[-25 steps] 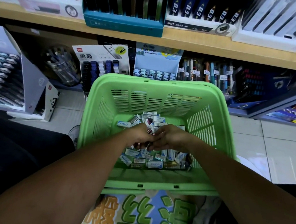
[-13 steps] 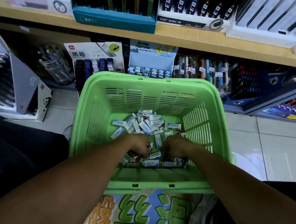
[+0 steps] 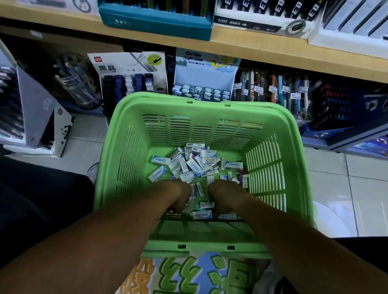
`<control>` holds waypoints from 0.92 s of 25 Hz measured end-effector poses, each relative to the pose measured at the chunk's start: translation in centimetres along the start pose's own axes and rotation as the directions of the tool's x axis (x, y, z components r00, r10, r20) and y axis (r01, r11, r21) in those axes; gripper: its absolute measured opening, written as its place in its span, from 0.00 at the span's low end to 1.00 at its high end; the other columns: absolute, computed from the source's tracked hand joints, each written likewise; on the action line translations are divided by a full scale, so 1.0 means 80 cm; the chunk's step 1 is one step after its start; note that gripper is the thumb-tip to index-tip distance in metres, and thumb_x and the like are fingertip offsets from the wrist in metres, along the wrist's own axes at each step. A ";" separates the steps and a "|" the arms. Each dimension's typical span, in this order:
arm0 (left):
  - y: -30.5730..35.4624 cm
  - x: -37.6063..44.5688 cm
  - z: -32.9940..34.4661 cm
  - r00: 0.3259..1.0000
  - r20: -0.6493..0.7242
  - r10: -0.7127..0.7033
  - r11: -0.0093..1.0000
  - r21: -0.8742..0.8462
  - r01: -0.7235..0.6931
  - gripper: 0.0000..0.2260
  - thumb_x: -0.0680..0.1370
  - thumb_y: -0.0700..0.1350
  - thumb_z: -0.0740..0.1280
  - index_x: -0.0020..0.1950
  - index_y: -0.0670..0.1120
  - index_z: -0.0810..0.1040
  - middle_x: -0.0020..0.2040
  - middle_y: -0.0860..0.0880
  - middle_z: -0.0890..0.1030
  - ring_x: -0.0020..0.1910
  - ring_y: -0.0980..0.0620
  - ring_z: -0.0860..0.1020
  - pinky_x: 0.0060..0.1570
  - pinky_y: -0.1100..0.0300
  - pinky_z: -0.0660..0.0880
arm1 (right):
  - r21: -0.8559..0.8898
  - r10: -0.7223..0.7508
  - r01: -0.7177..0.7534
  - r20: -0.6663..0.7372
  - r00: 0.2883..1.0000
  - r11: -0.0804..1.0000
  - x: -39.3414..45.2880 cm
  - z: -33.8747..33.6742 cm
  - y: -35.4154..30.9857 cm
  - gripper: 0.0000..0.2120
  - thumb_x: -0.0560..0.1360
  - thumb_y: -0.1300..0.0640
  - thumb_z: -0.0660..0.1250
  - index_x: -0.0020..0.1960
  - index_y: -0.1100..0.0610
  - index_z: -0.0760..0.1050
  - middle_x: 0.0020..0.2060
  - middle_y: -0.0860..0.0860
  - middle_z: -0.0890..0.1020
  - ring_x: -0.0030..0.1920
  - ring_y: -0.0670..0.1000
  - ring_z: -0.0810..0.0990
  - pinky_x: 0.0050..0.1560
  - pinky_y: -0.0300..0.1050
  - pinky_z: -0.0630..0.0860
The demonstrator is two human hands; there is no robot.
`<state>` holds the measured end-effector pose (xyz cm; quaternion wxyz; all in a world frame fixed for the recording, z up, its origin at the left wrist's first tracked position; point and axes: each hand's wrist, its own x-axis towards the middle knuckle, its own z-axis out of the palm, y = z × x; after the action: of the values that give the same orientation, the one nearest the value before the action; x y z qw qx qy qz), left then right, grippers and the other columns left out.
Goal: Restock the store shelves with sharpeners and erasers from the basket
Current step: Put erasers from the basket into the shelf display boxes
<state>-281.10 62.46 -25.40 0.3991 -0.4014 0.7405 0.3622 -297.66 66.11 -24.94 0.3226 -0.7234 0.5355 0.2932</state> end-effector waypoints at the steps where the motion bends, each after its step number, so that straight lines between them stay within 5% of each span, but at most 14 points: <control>1: -0.001 0.002 0.001 1.000 -0.004 -0.002 1.000 0.023 0.002 0.15 0.75 0.38 0.70 0.60 0.40 0.74 0.54 0.42 0.80 0.49 0.44 0.81 0.51 0.49 0.81 | -0.009 0.002 -0.002 -0.008 1.000 1.000 0.001 0.002 0.001 0.23 0.68 0.55 0.80 0.58 0.56 0.75 0.57 0.55 0.78 0.56 0.58 0.79 0.55 0.51 0.76; 6: -0.002 0.002 -0.007 1.000 -0.014 -0.010 1.000 0.010 0.010 0.07 0.74 0.39 0.71 0.42 0.44 0.73 0.47 0.43 0.81 0.45 0.45 0.82 0.47 0.52 0.81 | -0.066 -0.033 0.033 -0.003 0.999 0.997 -0.002 0.006 -0.007 0.19 0.72 0.57 0.74 0.61 0.56 0.75 0.58 0.57 0.78 0.57 0.59 0.79 0.57 0.52 0.77; 14: -0.013 -0.001 -0.012 1.000 0.008 -0.014 0.991 -0.135 0.015 0.11 0.74 0.40 0.72 0.55 0.39 0.80 0.50 0.41 0.84 0.39 0.47 0.82 0.36 0.56 0.78 | -0.047 -0.068 0.066 -0.025 0.997 0.997 0.004 0.002 -0.011 0.13 0.72 0.58 0.73 0.56 0.54 0.79 0.54 0.54 0.80 0.54 0.57 0.79 0.46 0.44 0.70; 23: -0.016 -0.014 -0.021 1.000 -0.022 -0.021 0.944 -0.329 0.013 0.06 0.75 0.36 0.71 0.51 0.37 0.79 0.41 0.41 0.82 0.29 0.49 0.77 0.28 0.61 0.73 | 0.341 -0.133 0.092 0.099 0.986 0.936 0.009 0.007 0.007 0.10 0.68 0.54 0.80 0.43 0.60 0.84 0.41 0.56 0.84 0.44 0.55 0.83 0.50 0.49 0.81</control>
<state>-280.09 60.89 -23.96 0.3202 -0.4734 0.6713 0.4720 -298.08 65.97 -25.93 0.4889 -0.6684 0.5147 0.2221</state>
